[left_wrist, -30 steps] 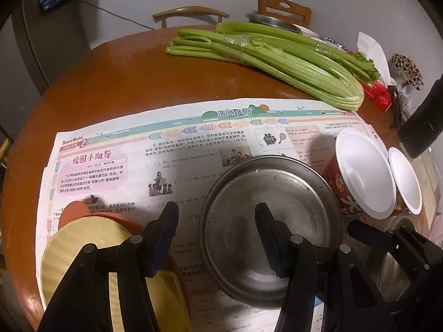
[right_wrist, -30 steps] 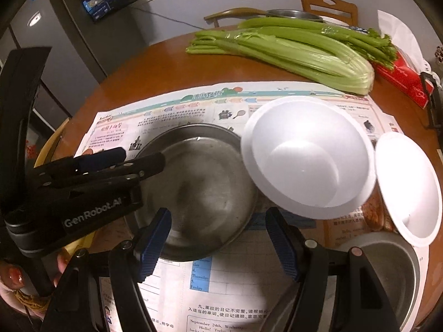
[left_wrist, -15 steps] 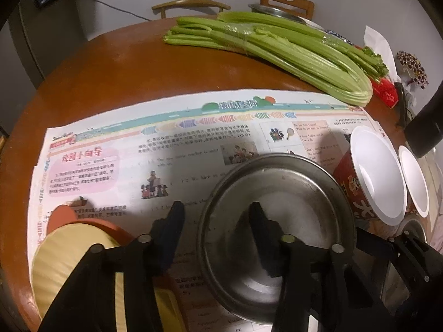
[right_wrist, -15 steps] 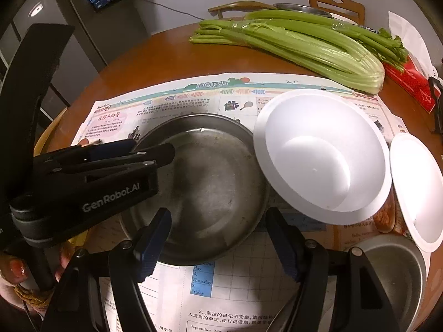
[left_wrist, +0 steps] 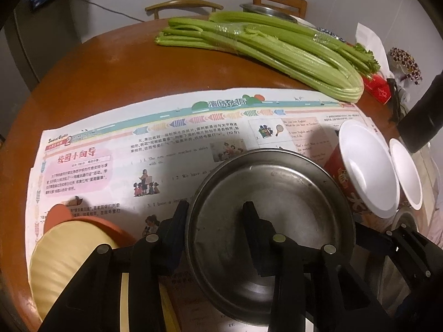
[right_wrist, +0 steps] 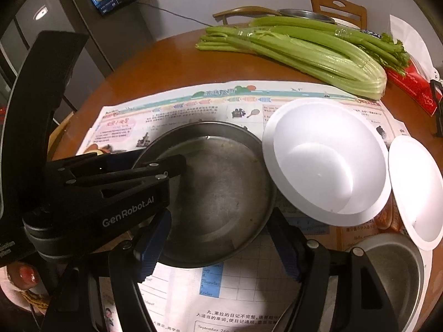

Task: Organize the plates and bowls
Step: 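Close the left tool on the grey metal plate rim, then lift the grey metal plate with the left tool toward the yellow plate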

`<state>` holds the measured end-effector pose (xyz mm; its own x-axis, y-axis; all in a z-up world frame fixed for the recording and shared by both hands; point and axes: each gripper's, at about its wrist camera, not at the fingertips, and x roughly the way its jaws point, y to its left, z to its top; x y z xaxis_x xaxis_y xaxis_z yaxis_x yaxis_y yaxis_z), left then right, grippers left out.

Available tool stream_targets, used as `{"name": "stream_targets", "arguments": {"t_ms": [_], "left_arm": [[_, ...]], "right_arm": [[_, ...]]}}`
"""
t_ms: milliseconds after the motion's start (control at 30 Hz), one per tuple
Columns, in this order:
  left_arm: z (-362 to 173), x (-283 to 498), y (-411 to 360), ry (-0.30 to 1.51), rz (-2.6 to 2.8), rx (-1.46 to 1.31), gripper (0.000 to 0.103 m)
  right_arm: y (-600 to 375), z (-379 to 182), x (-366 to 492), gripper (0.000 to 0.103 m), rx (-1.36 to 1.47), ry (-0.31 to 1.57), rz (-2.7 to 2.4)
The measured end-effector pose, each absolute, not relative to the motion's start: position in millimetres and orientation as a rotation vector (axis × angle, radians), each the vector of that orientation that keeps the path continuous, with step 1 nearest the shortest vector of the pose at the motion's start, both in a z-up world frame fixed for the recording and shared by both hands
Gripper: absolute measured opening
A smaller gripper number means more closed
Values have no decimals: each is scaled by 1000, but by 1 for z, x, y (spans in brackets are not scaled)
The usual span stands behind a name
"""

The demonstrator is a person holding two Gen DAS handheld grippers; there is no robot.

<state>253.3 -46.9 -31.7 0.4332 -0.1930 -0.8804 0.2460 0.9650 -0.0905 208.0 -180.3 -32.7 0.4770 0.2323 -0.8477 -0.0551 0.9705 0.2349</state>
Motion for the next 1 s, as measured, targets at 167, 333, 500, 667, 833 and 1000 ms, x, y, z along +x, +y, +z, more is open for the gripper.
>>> {"name": "stream_targets", "arguments": {"t_ms": [167, 333, 500, 667, 833, 1000], "left_arm": [[-19, 244, -40, 1062, -267, 31, 40], [-5, 231, -35, 1031, -263, 22, 41], [4, 218, -33, 1005, -257, 24, 42], [10, 207, -29, 994, -251, 11, 42], [14, 195, -25, 980, -243, -3, 43], [19, 183, -21, 967, -236, -16, 43]], "right_arm": [[-178, -24, 202, 72, 176, 1030, 192], [-175, -17, 195, 72, 178, 1010, 211], [-173, -11, 186, 72, 179, 994, 227], [-171, -7, 177, 72, 173, 985, 239], [-168, -2, 167, 72, 162, 968, 249], [-166, 1, 161, 72, 159, 956, 261]]}}
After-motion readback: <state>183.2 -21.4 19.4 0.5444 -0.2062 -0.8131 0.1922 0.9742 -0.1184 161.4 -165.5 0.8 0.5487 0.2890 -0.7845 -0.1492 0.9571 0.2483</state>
